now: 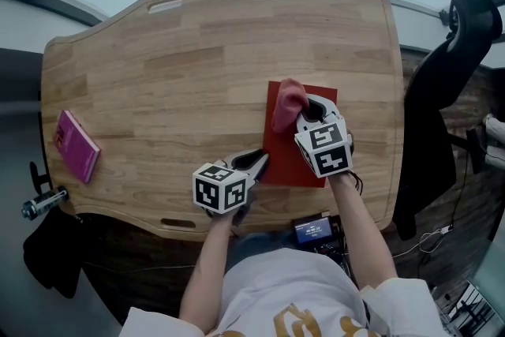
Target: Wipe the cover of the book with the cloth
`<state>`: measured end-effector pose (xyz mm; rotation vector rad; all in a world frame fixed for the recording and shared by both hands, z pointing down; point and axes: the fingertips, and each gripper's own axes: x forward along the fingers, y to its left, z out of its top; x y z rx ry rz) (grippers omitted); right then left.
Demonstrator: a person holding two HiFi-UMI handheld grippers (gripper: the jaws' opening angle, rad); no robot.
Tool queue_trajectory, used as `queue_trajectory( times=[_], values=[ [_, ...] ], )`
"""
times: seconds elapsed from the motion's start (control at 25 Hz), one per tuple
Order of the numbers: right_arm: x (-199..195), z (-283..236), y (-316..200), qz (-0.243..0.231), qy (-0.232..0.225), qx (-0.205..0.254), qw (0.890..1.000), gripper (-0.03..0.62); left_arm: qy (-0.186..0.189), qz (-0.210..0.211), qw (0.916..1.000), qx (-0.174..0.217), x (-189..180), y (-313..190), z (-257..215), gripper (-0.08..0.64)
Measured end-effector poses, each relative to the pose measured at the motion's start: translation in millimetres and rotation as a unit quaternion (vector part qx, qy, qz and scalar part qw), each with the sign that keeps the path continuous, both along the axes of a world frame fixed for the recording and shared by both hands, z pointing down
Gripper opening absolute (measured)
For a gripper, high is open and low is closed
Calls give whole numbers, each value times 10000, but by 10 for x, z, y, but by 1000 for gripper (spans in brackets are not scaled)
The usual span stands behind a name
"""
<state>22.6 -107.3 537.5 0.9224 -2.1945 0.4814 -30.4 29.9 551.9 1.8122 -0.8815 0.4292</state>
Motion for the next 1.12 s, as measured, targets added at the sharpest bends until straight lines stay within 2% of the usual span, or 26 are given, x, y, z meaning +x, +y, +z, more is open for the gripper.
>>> queue_trajectory(
  times=[0.76, 1.12],
  values=[
    [472, 20, 36, 471, 22, -50, 9989, 58, -255, -63, 9996, 142, 5, 11, -7, 66],
    [482, 8, 96, 525, 110, 35, 9986, 58, -309, -201, 9991, 213, -8, 3, -12, 66]
  ],
)
